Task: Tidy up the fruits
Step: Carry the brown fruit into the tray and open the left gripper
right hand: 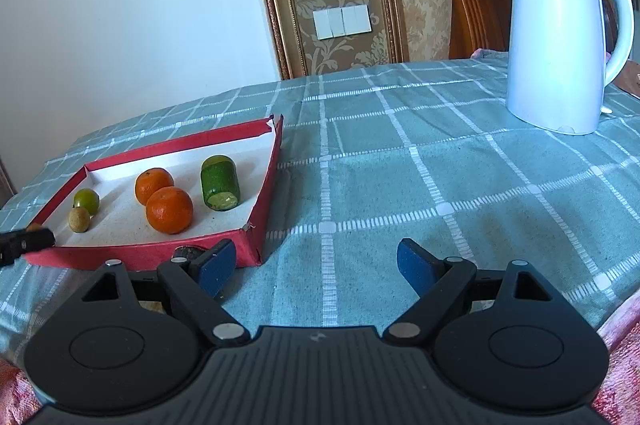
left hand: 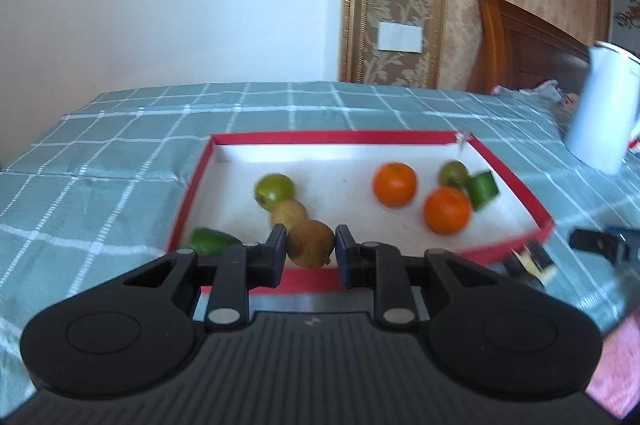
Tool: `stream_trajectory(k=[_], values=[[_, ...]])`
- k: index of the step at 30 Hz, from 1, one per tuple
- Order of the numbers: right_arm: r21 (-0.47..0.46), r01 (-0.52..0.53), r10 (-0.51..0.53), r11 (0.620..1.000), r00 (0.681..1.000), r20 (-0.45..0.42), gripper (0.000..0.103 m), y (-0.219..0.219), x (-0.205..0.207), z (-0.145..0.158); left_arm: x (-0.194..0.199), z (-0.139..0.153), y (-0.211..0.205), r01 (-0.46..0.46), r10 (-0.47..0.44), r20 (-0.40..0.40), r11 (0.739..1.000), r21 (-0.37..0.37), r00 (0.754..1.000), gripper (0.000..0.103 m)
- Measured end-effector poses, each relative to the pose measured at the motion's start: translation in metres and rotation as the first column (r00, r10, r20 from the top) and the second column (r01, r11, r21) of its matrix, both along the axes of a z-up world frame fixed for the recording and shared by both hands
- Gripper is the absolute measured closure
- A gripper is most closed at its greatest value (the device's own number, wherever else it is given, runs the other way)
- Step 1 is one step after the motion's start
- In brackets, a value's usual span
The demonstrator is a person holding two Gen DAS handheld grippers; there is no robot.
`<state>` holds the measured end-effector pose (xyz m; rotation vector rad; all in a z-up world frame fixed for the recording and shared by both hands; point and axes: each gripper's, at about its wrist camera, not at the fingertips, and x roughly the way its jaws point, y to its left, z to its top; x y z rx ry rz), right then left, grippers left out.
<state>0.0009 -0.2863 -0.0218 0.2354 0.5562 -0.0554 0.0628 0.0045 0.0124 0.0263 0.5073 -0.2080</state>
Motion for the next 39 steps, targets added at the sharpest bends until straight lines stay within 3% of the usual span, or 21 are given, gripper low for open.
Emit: stream_trajectory(k=[12, 24, 32, 38, 39], values=[[-0.003, -0.003, 0.003, 1.0, 1.0, -0.014, 0.015, 0.001, 0.003, -0.002, 0.05, -0.007, 0.02, -0.1, 0.1, -0.022, 0.995, 0.008, 0.995, 0.08], [-0.004, -0.006, 0.006, 1.0, 0.999, -0.032, 0.015, 0.002, 0.007, -0.004, 0.086, -0.02, 0.033, -0.128, 0.127, -0.068, 0.992, -0.013, 0.99, 0.079], [-0.007, -0.009, 0.009, 1.0, 0.999, -0.042, 0.015, 0.002, 0.007, -0.006, 0.089, -0.027, 0.026, -0.114, 0.116, -0.07, 0.993, 0.032, 0.991, 0.079], [-0.006, -0.009, 0.009, 1.0, 0.999, -0.046, 0.015, 0.002, 0.008, -0.006, 0.083, -0.024, 0.026, -0.101, 0.102, -0.073, 0.995, 0.02, 0.992, 0.067], [-0.007, -0.007, 0.007, 1.0, 0.999, -0.046, 0.015, 0.002, 0.008, -0.006, 0.08, -0.023, 0.025, -0.103, 0.104, -0.064, 0.994, 0.024, 0.992, 0.059]])
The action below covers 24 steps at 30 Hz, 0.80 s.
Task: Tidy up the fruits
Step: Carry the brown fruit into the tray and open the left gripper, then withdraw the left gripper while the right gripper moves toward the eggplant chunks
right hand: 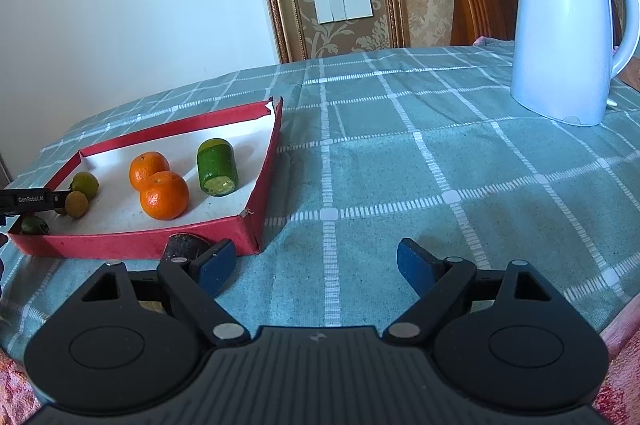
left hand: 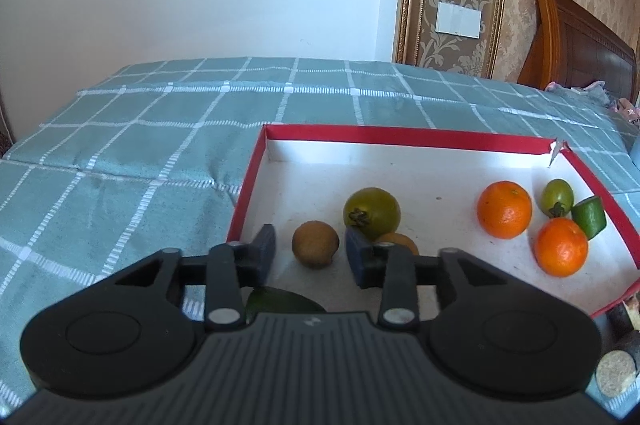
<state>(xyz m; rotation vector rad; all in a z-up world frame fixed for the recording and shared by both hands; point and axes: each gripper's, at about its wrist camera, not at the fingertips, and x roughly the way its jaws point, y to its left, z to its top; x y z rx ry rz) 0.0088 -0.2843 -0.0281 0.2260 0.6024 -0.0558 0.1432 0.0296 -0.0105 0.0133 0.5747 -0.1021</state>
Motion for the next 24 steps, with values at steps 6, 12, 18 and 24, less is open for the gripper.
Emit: stream_trajectory(k=[6, 12, 18, 24], values=[[-0.002, 0.003, -0.003, 1.0, 1.0, 0.0, 0.015, 0.0, 0.0, 0.0, -0.021, 0.014, 0.002, 0.0, 0.0, 0.053, 1.0, 0.001, 0.999, 0.041], [-0.001, 0.003, -0.003, 1.0, 1.0, -0.012, 0.015, -0.001, 0.001, -0.001, -0.05, 0.028, 0.003, 0.0, -0.003, 0.107, 1.0, 0.023, 0.994, 0.038], [-0.005, 0.0, -0.001, 1.0, 1.0, -0.017, 0.015, -0.001, 0.001, -0.002, -0.093, 0.033, -0.001, 0.058, -0.055, 0.134, 0.998, -0.021, 0.99, 0.03], [-0.003, 0.003, -0.003, 1.0, 1.0, -0.029, 0.015, -0.001, 0.002, -0.004, -0.121, 0.017, -0.012, 0.128, -0.123, 0.101, 0.99, -0.052, 0.987, 0.026]])
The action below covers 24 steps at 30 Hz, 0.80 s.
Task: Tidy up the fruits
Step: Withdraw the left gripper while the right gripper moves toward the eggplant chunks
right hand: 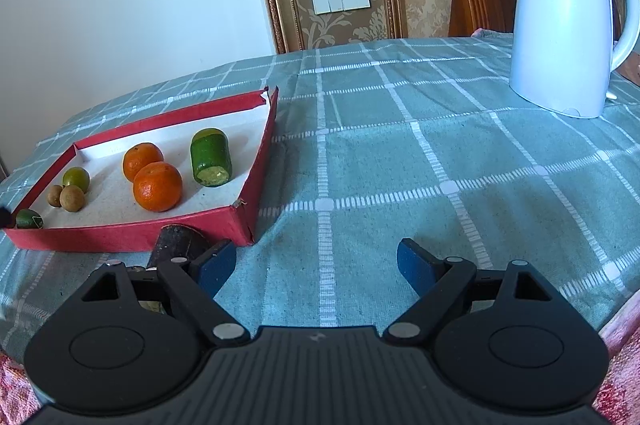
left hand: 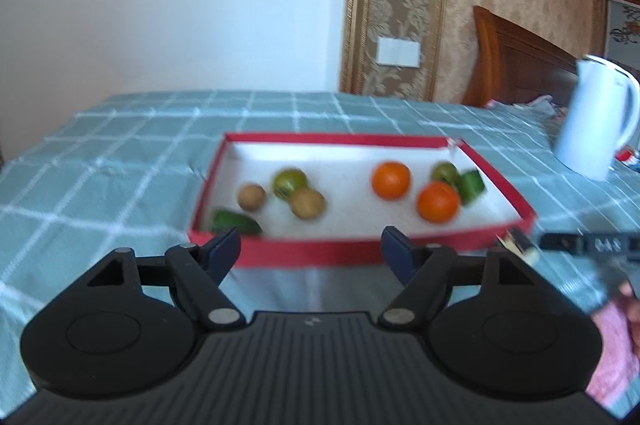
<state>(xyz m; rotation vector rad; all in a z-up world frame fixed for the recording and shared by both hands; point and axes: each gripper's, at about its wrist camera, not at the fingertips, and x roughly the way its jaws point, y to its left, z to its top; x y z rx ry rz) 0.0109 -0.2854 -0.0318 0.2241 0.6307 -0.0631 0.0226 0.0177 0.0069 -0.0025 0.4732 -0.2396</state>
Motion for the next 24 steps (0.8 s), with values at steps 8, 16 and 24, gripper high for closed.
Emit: stream_trajectory(k=[8, 16, 24], values=[[0.001, 0.002, -0.002, 1.0, 1.0, 0.0, 0.015, 0.001, 0.001, 0.0, 0.001, -0.02, -0.01, 0.014, -0.012, -0.044, 0.999, 0.039, 0.999, 0.022], [0.01, -0.001, 0.001, 1.0, 1.0, 0.011, 0.015, -0.001, -0.001, 0.001, 0.015, -0.03, -0.003, -0.018, 0.021, -0.117, 1.0, 0.024, 0.993, 0.018], [0.148, -0.114, 0.11, 0.982, 0.993, 0.04, 0.015, 0.0, -0.014, 0.005, 0.023, -0.033, -0.002, 0.002, 0.001, -0.154, 1.0, 0.015, 0.988, 0.008]])
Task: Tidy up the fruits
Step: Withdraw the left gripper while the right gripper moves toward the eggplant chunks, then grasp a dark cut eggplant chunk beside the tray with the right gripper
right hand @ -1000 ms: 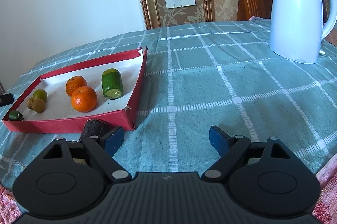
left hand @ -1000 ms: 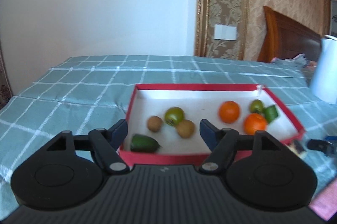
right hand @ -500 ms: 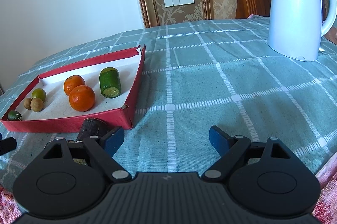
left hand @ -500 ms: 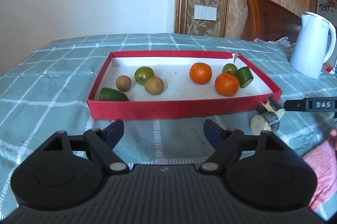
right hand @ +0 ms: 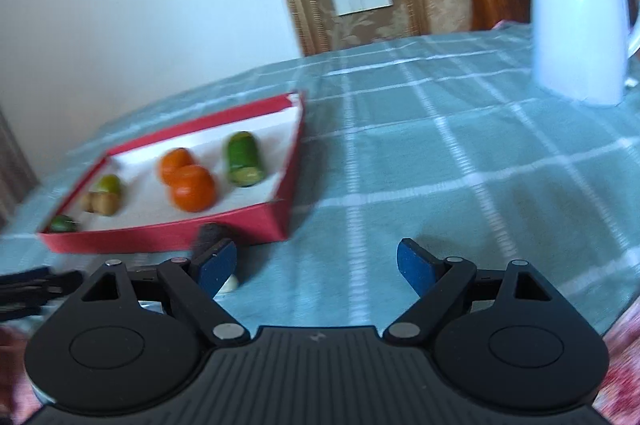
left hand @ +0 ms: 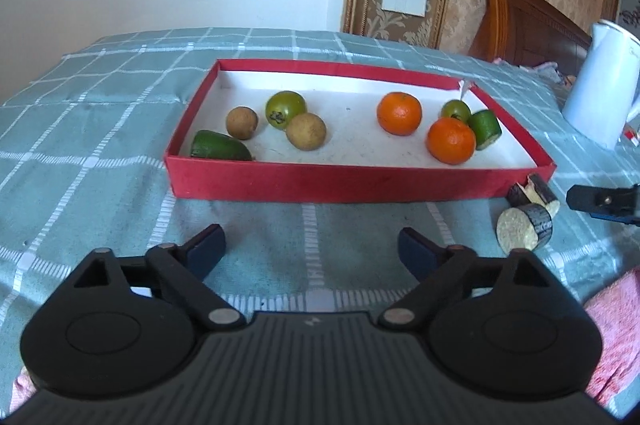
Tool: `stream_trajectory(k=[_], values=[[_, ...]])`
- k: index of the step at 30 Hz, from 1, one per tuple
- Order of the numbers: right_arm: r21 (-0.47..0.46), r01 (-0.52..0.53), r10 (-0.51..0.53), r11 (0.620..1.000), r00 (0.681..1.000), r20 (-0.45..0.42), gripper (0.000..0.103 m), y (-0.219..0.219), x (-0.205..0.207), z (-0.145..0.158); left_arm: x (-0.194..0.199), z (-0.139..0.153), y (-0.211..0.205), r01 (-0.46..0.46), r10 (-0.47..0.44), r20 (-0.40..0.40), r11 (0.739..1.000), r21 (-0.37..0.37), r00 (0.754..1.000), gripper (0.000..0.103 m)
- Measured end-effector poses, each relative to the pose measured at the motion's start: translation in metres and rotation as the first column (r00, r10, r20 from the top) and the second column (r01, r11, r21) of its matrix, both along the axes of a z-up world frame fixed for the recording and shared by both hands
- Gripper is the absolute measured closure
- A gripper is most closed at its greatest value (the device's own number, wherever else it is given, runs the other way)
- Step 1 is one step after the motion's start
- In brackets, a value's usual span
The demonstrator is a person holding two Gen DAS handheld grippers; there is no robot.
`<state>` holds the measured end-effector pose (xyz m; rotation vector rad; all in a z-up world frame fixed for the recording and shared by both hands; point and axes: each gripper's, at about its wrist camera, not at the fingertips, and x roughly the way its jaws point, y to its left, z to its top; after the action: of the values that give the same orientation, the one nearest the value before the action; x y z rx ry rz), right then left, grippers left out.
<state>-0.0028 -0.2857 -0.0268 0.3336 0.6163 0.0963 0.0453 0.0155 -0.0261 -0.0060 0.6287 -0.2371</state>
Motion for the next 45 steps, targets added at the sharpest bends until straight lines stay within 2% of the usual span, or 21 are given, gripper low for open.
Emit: stream_trajectory(k=[3, 5, 9, 15, 20, 27, 38, 40, 42, 45], values=[[0.066, -0.051, 0.053, 0.997, 0.998, -0.03, 0.014, 0.007, 0.001, -0.002, 0.0, -0.001, -0.004, 0.004, -0.004, -0.003, 1.0, 0.025, 1.0, 0.006], [0.024, -0.048, 0.049, 0.999, 0.999, -0.023, 0.014, 0.016, 0.003, -0.001, 0.001, -0.002, -0.004, 0.009, -0.009, -0.008, 1.0, 0.024, 1.0, 0.003], [0.037, -0.057, 0.058, 0.998, 0.998, -0.028, 0.014, 0.02, 0.01, 0.001, 0.002, -0.001, -0.001, 0.014, -0.014, -0.009, 1.0, 0.0, 1.0, 0.002], [-0.02, -0.055, 0.055, 0.998, 0.998, -0.002, 0.015, 0.032, 0.014, 0.004, 0.001, -0.001, 0.0, 0.018, -0.019, -0.01, 1.0, -0.013, 1.0, 0.0], [-0.022, -0.069, 0.069, 0.997, 0.998, 0.001, 0.018, 0.037, 0.015, 0.005, 0.001, -0.001, 0.002, 0.019, -0.02, -0.009, 1.0, -0.023, 1.0, 0.0], [0.096, -0.156, 0.161, 0.983, 0.986, -0.053, 0.021, 0.05, 0.02, 0.002, 0.001, -0.001, 0.002, 0.02, -0.02, -0.009, 1.0, -0.024, 1.0, 0.0], [0.059, -0.133, 0.135, 0.989, 0.99, -0.032, 0.022, 0.053, 0.019, 0.004, 0.001, 0.0, 0.005, 0.021, -0.021, -0.007, 0.999, -0.048, 1.0, 0.0], [0.086, -0.118, 0.122, 0.989, 0.992, -0.04, 0.027, 0.05, 0.02, 0.004, 0.001, 0.0, 0.005, 0.021, -0.021, -0.006, 0.998, -0.051, 1.0, 0.0], [0.112, -0.092, 0.097, 0.989, 0.994, -0.044, 0.027, 0.046, 0.02, 0.004, 0.001, 0.0, 0.006, 0.021, -0.021, -0.006, 0.998, -0.054, 1.0, 0.0], [0.076, -0.072, 0.074, 0.995, 0.997, -0.029, 0.028, 0.046, 0.016, 0.007, 0.001, 0.0, 0.007, 0.021, -0.022, -0.006, 0.998, -0.058, 1.0, 0.0]])
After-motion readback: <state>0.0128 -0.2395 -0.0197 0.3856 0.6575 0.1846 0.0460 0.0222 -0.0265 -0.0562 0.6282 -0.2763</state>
